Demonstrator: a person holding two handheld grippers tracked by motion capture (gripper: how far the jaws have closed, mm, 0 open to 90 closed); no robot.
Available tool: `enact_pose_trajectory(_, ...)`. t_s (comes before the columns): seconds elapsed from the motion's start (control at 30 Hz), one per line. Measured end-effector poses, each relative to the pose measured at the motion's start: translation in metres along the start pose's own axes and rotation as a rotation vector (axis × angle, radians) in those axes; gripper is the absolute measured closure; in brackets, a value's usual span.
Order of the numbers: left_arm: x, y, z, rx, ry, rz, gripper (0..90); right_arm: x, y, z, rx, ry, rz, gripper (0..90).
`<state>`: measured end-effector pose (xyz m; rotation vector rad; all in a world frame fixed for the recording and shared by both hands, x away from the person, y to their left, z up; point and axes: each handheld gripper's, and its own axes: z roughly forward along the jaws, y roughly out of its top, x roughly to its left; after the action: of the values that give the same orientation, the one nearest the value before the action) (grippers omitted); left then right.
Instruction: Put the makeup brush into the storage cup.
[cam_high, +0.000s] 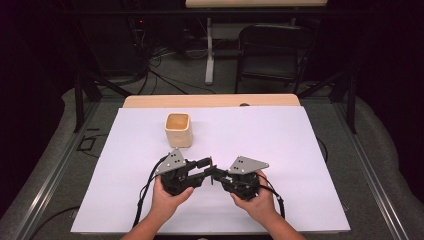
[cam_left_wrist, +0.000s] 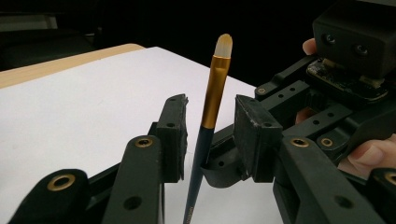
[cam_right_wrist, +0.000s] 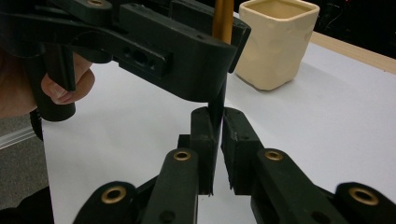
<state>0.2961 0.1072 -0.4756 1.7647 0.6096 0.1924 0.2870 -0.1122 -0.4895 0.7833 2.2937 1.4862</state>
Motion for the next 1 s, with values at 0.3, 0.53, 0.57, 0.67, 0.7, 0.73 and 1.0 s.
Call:
enact_pose_trajectory(0.3, 0.0002, -0.0006, 0.0, 0.004, 0.001, -0.001, 65.2, 0.0003, -0.0002, 0.0, 0.001, 0.001, 0.001, 83.2)
enact_pose_trajectory(0.53, 0.0008, -0.0006, -0.0005, 0.005, -0.012, -0.002, 68.3, 0.0005, -0.0004, 0.0012, 0.005, 0.003, -0.003, 83.2)
enact_pose_trajectory(0.57, 0.0007, -0.0006, -0.0006, 0.005, -0.014, -0.003, 69.0, 0.0006, -0.0004, 0.0014, 0.006, 0.003, -0.003, 83.2)
enact_pose_trajectory(0.67, 0.0005, -0.0009, -0.0004, 0.009, -0.021, -0.007, 70.7, 0.0009, -0.0006, 0.0015, 0.006, 0.003, -0.002, 83.2)
enact_pose_trajectory(0.7, 0.0006, -0.001, -0.0001, 0.008, -0.022, -0.009, 71.2, 0.0009, -0.0006, 0.0015, 0.006, 0.004, -0.002, 83.2)
enact_pose_trajectory(0.73, 0.0007, -0.0011, 0.0, 0.008, -0.024, -0.01, 71.8, 0.001, -0.0007, 0.0015, 0.006, 0.004, -0.003, 83.2)
enact_pose_trajectory(1.0, 0.0014, -0.0018, 0.0001, 0.008, -0.018, -0.017, 75.0, 0.001, -0.0007, 0.0012, 0.002, 0.004, -0.007, 83.2)
